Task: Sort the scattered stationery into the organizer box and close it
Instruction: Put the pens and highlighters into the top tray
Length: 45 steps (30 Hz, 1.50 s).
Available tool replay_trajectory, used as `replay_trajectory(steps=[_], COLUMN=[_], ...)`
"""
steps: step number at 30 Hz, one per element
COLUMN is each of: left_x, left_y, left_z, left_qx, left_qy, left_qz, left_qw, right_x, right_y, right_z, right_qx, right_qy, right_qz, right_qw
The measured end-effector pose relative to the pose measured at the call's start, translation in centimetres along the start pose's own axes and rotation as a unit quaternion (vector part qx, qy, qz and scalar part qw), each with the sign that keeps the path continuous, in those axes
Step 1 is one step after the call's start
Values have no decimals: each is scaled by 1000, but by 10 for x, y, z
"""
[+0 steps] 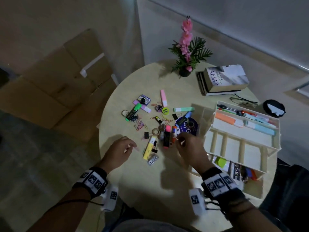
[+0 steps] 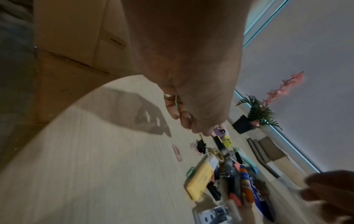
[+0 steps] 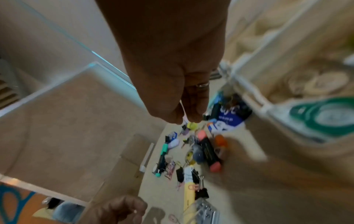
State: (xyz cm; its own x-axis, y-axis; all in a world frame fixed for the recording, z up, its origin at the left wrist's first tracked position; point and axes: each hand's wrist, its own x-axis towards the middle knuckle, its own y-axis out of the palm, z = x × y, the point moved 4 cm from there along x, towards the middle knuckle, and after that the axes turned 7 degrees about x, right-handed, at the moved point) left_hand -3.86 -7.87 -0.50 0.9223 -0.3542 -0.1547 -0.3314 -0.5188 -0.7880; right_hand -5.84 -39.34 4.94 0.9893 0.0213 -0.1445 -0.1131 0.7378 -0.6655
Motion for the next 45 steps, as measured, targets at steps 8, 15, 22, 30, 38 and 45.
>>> replay_trajectory(steps=[8,15,22,30,38,45], left_x=[-9,33,109,157,170,158], left_y=[-2,-31,-48,-49,-41,-52], left_z=[33,59,50,22,16,-4], left_qx=[-28,30,104,170,167,102], left_qy=[-5,-33,-67,-58,-93,-103], left_qz=[66,27,-45,-49,-16,-80], left_qw=[997,999,991,983,981,986], right_x=[51,43,37,2,-44,-80], right_y=[72,91,89,61,21,-13], right_z=[-3,-4,0,11,17,10], right_qx=[-86,-122,-27,125,145,221], right_qy=[138,191,265,249,223,234], right_qz=[-3,-48,-103,-139,-206,-272], right_qw=[987,973,958,950,942,907])
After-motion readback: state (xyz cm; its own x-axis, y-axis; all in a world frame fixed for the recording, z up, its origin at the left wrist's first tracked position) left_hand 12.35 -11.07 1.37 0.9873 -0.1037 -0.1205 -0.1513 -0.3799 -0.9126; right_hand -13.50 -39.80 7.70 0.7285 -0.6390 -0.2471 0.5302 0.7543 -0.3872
